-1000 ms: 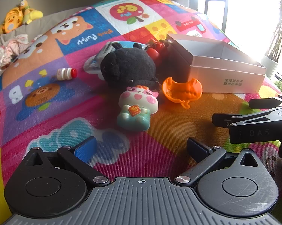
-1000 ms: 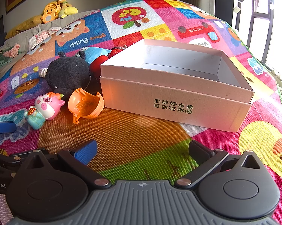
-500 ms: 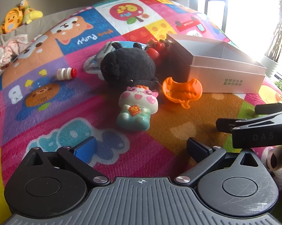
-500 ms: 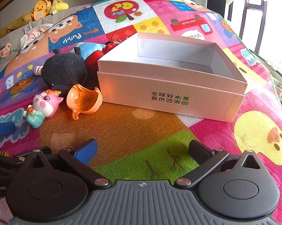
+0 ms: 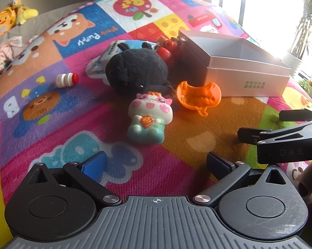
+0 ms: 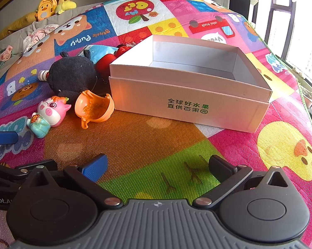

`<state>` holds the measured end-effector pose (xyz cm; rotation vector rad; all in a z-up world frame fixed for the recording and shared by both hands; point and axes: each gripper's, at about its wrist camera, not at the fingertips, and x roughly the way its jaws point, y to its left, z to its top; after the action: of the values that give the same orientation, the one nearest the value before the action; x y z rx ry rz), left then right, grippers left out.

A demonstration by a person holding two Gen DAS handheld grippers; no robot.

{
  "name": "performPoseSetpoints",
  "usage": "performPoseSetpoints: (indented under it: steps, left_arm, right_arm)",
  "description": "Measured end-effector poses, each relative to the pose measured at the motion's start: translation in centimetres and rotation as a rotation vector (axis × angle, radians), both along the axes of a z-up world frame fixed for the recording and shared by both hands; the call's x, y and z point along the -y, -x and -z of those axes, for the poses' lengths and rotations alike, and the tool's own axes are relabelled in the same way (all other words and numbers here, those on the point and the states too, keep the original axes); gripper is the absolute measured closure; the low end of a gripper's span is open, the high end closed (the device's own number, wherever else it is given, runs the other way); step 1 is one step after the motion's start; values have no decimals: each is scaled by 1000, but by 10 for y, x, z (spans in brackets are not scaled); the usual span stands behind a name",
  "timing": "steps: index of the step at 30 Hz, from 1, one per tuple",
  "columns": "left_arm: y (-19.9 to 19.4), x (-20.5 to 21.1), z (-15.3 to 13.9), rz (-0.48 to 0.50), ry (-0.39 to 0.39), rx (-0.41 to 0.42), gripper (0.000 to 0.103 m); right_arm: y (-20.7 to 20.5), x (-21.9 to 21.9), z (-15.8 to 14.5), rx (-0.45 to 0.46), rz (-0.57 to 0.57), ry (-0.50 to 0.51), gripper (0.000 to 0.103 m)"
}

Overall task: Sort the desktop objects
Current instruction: 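Move the right tool toward the orange toy while the left tool approaches the pink pig figurine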

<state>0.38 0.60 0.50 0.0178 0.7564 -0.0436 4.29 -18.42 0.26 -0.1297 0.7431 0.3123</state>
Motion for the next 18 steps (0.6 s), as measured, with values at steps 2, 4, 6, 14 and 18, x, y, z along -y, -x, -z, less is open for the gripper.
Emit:
performPoseSetpoints:
  steps: [2, 4, 6, 14, 18]
  left_arm:
    - [-3, 1, 0, 5, -11, 6, 0]
    - [-9, 1, -1, 6, -22, 13, 0]
    - [-16, 0, -2, -14, -47, 30, 0]
    - [-27, -35, -7, -203, -117, 102, 0]
    - [-20, -58, -9, -290, -120, 126, 0]
  right_arm:
    - [0, 0, 0, 0, 0, -1, 0]
    - [0, 0, 0, 0, 0, -1, 0]
    - [0, 0, 0, 0, 1, -1, 0]
    - [0, 1, 0, -8, 0, -1, 0]
    - [-1, 1, 0, -10, -3, 2, 0]
